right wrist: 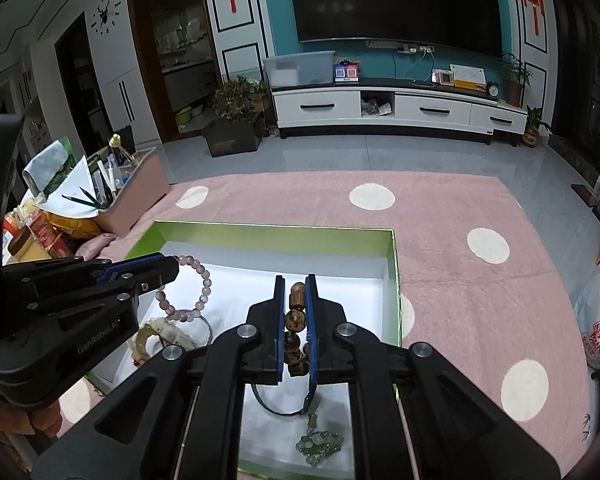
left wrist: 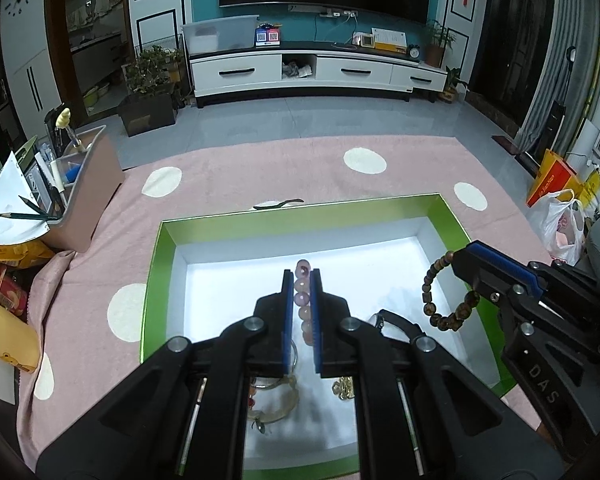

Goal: Organize jewelry
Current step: 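Carry the pink and brown bead bracelets into the green box with both grippers, then lower both bracelets into the box and open both grippers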

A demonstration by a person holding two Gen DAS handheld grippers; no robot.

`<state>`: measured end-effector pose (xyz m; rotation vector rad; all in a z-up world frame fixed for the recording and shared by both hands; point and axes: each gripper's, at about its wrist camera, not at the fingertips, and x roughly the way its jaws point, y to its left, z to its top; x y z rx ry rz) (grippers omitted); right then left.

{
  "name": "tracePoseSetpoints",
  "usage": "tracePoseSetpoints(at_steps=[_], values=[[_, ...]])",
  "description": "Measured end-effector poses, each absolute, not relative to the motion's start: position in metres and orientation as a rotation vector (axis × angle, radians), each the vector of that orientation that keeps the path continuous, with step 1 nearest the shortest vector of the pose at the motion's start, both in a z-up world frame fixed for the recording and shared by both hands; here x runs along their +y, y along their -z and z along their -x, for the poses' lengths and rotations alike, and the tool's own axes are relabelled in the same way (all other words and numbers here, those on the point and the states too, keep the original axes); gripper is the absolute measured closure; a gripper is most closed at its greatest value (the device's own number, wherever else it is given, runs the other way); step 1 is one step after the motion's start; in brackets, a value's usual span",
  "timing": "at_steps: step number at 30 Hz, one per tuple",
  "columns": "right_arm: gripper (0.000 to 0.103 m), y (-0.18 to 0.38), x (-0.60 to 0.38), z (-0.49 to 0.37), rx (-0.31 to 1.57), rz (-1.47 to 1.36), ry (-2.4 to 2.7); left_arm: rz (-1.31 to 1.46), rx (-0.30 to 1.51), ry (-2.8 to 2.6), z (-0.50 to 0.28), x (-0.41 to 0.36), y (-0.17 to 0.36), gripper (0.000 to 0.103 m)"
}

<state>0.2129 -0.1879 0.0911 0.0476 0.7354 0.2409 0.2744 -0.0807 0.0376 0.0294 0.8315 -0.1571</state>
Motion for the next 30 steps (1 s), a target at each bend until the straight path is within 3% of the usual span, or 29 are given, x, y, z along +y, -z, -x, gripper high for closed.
tracePoseSetpoints(at_steps=[30], values=[[0.094,-0.065,-0.182,-0.252,0.854,-0.021,-0.212,-0.015,0.963,0.154,-0.307,-0.080,-0.005,0.096]])
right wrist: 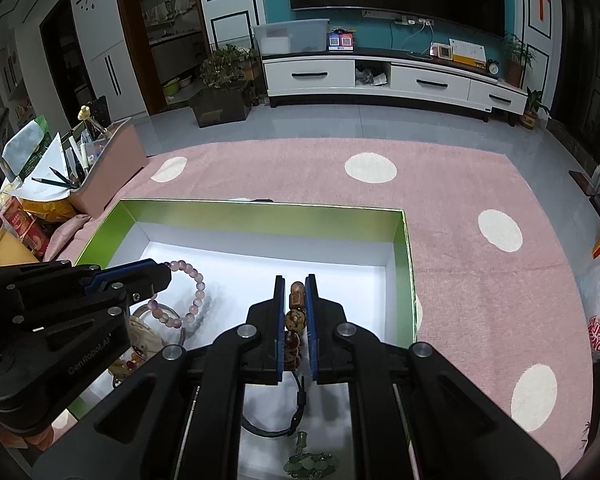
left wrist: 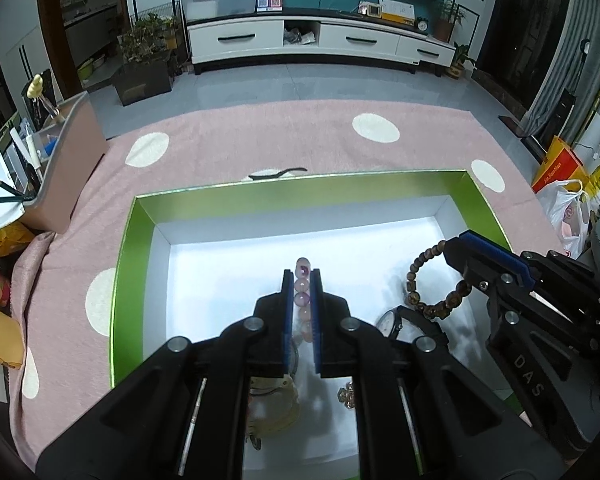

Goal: Organize jewelry
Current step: 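Lower both bracelets into the box and open both grippers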

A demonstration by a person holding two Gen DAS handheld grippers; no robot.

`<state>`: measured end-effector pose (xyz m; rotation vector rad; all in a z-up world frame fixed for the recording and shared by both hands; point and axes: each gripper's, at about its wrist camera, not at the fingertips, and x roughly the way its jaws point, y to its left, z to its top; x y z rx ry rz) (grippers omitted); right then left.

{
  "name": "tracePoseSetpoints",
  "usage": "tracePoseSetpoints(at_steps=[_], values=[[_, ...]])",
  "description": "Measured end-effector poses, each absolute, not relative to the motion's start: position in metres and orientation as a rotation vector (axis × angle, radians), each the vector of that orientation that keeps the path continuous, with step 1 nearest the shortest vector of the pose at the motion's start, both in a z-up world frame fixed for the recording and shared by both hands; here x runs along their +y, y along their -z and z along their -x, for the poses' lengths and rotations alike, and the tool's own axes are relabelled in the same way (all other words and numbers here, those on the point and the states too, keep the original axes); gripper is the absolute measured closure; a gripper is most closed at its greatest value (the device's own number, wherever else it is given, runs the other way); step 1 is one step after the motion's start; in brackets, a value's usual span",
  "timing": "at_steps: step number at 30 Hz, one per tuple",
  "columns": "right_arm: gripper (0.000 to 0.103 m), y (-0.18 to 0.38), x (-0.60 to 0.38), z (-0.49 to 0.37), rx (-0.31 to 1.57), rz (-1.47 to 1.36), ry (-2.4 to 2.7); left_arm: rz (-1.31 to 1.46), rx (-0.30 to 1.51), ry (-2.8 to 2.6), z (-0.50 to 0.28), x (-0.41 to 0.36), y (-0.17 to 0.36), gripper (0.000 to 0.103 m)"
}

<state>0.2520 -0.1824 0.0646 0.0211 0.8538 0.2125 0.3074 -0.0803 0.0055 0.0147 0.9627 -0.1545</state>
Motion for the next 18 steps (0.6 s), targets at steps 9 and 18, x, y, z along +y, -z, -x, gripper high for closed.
tracePoseSetpoints(at_steps=[9,18], values=[[0.094,-0.057,-0.180,-0.254,0.875,0.001,-0.207,-0.030,0.981,0.160,-0.311,-0.082,0.002,0.096],[0.094,-0.056,-0.178,-0.256,0.887,0.012,-0.203,-0.025,0.994,0.154,-0.312,-0.079,0.007,0.096]])
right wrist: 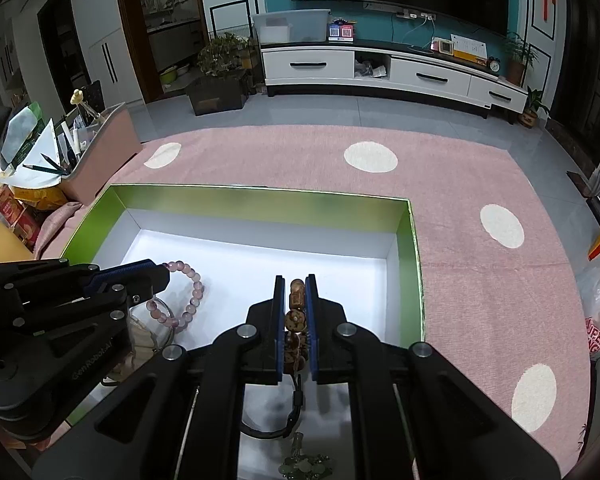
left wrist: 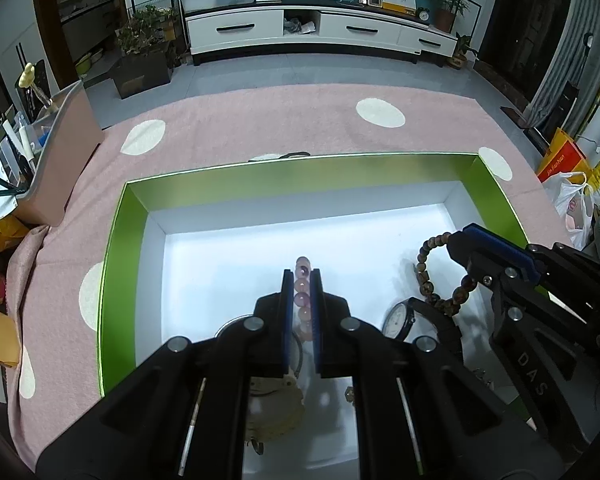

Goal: Organize jewelry
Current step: 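Lower both bracelets into the box and open both grippers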

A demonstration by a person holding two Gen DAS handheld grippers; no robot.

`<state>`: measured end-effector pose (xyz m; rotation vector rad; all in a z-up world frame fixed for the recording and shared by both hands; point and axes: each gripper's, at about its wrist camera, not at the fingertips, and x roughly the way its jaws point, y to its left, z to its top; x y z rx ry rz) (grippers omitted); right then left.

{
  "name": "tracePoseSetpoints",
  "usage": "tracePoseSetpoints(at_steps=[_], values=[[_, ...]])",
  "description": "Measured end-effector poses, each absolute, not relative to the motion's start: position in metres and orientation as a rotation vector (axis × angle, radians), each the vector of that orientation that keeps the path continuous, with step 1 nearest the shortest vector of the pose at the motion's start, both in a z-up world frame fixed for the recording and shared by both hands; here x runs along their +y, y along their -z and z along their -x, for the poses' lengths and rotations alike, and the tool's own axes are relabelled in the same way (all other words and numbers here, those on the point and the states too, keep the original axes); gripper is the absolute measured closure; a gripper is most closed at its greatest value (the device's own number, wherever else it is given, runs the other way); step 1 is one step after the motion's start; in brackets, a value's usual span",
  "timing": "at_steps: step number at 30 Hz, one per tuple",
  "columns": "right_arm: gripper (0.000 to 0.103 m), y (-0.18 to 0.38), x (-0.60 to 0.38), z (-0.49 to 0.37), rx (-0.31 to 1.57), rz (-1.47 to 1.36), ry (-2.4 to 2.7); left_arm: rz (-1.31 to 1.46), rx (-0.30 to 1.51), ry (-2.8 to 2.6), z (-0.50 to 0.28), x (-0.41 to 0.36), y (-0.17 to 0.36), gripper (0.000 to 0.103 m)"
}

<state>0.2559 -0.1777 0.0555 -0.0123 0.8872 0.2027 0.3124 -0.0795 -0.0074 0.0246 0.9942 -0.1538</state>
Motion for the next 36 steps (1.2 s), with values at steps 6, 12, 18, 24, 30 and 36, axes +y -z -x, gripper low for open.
tracePoseSetpoints(at_steps=[6,12,18,24,30,36], values=[[0.094,-0.052,-0.176,-0.258,0.895,0.018,-0.200,-0.024,0.995,0.150,-0.315,-0.076,0.010,0.095],[0.094,-0.050,-0.176,-0.259,0.900,0.018,-0.197,-0.028,1.000,0.148,-0.317,-0.075,0.013,0.095],[0.094,-0.050,-0.176,-0.259,0.902,0.020,-0.196,-0.034,1.001,0.149,-0.317,-0.074,0.013,0.095],[0.094,-0.049,-0.177,-0.260,0.907,0.023,-0.192,-0.039,1.004,0.149,-0.317,-0.074,0.014,0.095],[0.094,-0.046,-0.176,-0.262,0.919,0.029,-0.187,-0.044,1.011,0.139,-0.317,-0.075,0.017,0.095],[0.094,-0.045,-0.177,-0.263,0.925,0.029,-0.186,-0.054,1.017,0.136,-0.318,-0.076,0.017,0.095]])
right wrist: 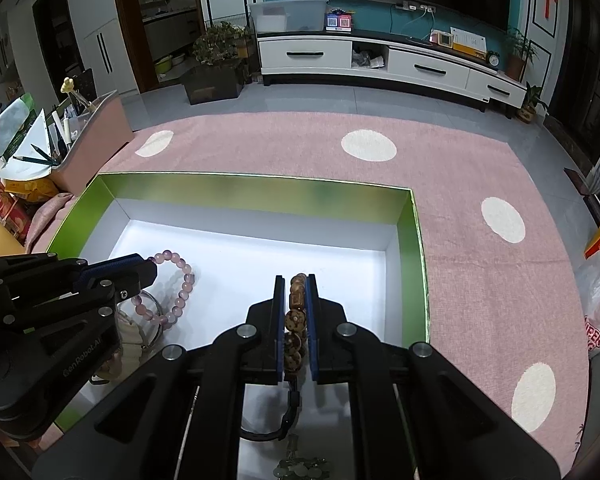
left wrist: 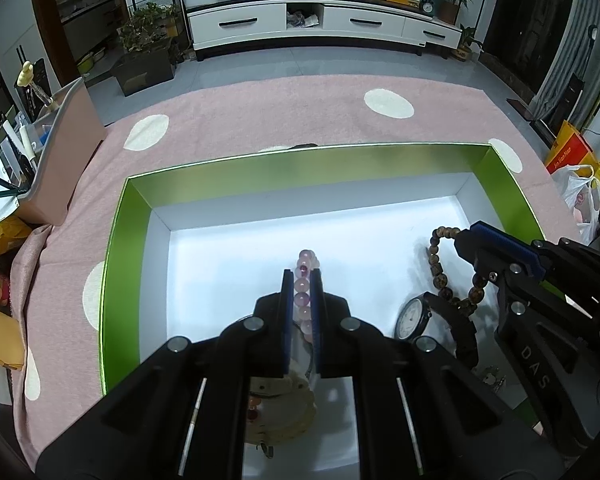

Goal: Organize jewelry
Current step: 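Lower both bracelets into the box and open both grippers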

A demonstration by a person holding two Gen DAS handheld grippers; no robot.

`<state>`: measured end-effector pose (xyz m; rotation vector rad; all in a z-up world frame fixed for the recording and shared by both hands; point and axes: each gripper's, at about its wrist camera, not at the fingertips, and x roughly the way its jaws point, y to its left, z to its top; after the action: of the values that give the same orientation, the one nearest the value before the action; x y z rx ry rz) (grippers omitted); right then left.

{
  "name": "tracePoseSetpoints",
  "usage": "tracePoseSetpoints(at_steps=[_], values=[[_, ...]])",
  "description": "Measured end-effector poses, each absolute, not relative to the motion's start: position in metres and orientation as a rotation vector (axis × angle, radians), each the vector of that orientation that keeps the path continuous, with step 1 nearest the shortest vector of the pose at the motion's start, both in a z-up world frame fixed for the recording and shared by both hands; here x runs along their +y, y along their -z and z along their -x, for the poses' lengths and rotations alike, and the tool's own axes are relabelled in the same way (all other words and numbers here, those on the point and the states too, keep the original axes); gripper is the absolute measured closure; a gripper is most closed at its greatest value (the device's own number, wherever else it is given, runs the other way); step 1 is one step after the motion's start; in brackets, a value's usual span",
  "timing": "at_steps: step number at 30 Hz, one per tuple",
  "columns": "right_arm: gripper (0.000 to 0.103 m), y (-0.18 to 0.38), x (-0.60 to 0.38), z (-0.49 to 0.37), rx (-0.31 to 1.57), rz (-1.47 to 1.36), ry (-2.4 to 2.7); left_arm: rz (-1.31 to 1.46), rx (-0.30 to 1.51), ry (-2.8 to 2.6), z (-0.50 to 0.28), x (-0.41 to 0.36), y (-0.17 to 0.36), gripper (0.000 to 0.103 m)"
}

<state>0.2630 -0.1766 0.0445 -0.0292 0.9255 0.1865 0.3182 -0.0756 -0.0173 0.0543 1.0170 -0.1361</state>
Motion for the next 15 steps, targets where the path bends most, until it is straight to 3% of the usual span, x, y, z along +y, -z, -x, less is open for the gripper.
tracePoseSetpoints(at_steps=[15], values=[[0.094,-0.0437,-0.1790,-0.2637,0.936,0.031,-0.180,-0.070,1.032,0.122,-0.3205,-0.0739,0.0183,0.095]])
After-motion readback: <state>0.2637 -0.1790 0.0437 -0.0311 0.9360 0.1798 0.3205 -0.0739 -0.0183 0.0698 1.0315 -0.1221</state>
